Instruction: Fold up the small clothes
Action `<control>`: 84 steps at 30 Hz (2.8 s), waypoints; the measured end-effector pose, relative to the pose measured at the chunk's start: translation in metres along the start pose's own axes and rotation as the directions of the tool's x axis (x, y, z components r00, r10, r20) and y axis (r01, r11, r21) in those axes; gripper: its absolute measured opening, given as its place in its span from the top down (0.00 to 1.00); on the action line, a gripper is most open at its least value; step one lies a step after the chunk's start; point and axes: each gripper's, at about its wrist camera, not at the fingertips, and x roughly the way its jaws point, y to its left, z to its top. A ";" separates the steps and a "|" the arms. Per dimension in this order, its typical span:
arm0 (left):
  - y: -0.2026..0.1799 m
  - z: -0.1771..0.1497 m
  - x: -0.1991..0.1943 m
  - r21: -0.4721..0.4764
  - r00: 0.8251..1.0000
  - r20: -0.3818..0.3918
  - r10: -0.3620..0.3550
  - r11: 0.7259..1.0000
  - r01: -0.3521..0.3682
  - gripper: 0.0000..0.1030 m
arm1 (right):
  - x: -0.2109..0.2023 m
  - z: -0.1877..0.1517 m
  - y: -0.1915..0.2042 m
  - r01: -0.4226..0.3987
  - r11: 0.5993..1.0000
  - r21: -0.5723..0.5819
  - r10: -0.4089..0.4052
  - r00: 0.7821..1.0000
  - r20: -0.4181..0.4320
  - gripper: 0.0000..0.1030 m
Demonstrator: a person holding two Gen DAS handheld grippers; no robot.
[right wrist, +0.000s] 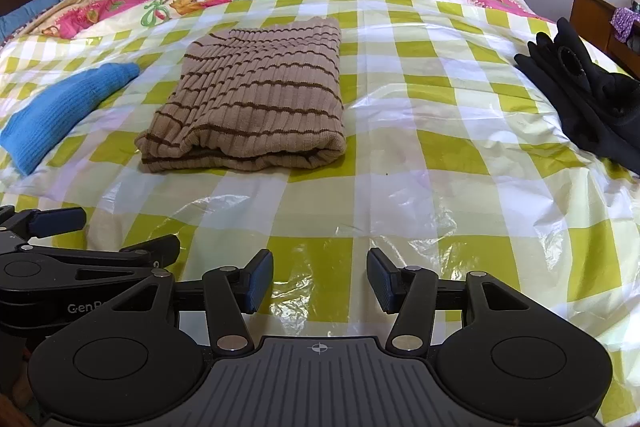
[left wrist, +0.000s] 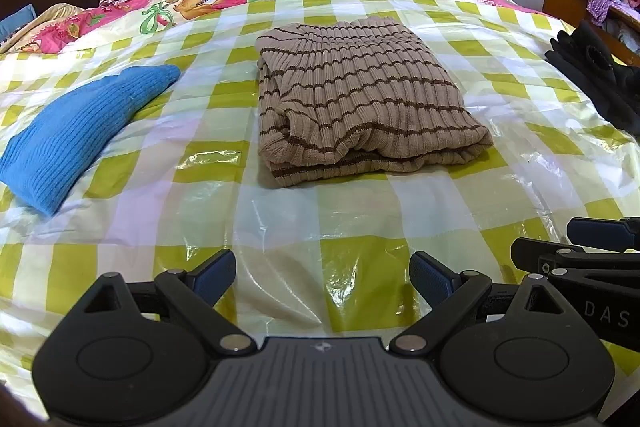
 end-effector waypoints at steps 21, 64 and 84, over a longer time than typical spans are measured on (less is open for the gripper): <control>-0.001 0.000 0.000 0.005 1.000 -0.004 0.004 1.000 -0.004 0.00 | 0.001 -0.001 0.002 0.010 1.000 0.000 -0.010 1.000 -0.008 0.50; -0.002 -0.001 0.002 0.013 1.000 -0.019 0.012 1.000 -0.011 0.00 | 0.003 -0.002 0.001 0.016 1.000 -0.001 -0.016 1.000 -0.017 0.50; -0.002 0.000 0.001 0.015 1.000 -0.015 0.017 1.000 -0.017 0.00 | 0.002 -0.002 0.002 0.017 1.000 0.000 -0.017 1.000 -0.014 0.50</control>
